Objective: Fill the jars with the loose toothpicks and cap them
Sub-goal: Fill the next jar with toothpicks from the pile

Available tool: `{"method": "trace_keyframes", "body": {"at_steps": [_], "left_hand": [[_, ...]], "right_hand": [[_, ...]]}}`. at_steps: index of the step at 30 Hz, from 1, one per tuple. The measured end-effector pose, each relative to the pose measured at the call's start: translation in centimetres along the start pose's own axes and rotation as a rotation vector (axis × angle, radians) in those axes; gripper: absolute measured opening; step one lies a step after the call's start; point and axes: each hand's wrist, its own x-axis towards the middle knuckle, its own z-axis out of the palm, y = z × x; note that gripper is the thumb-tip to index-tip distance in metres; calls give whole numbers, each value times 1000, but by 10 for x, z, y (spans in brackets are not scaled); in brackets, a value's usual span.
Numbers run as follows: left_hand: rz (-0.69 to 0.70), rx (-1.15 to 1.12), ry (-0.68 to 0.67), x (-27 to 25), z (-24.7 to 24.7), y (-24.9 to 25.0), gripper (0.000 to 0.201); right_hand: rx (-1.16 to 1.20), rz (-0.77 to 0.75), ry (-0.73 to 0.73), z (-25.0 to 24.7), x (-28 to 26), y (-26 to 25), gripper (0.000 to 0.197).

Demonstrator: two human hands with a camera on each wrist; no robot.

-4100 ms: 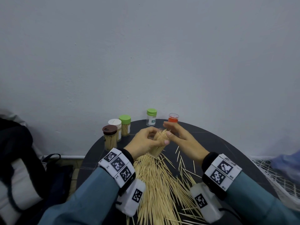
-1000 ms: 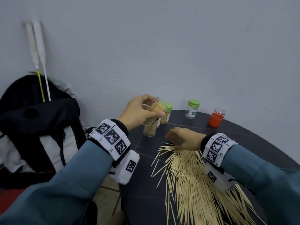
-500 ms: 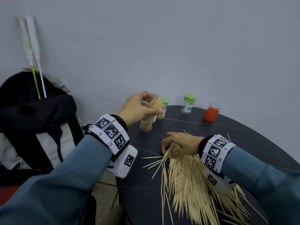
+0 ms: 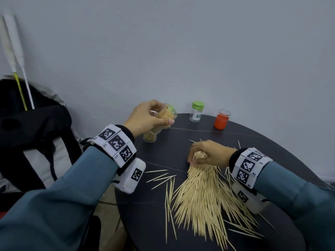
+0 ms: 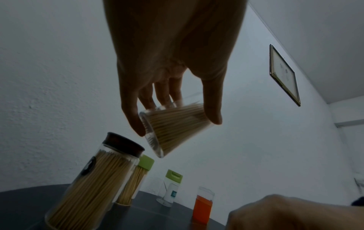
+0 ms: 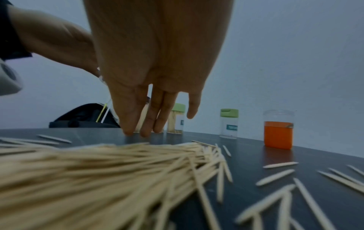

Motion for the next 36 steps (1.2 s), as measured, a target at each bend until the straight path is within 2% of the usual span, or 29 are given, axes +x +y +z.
{"method": "trace_keyframes", "body": {"at_steps": [3,6,8,13,16,19,28,33,36], "left_hand": [[-1,4,15,-1,-1,0,53],[-1,26,14,-3,-4,-2,49],[-4,36,11,-5,-7,-3,48],[-19,43,-6,-9,-12,-5,48],[-30,39,-21,-10,-13,-4,45],[-27,51,-21,-12,-11,-4,40],[-21,95,-55,-12,1,-2,50],[-28,99,-72,-9,11,1,55],[-19,106,-69,-7,18,4,50]], "right_hand": [[-3,1,4,-1,3,-22,30],[-6,-43,-100,3,12,-56,55],[-36,-83,-165,8,19,-73,62],[2,-197,-232,16,23,-95,46],[52,-248,-219,20,16,-97,37],[90,-264,-189,25,9,-97,37],[95,-253,-156,35,-11,-96,24],[60,-229,-161,29,-18,-78,15],[56,-175,-163,25,-22,-65,13]]}}
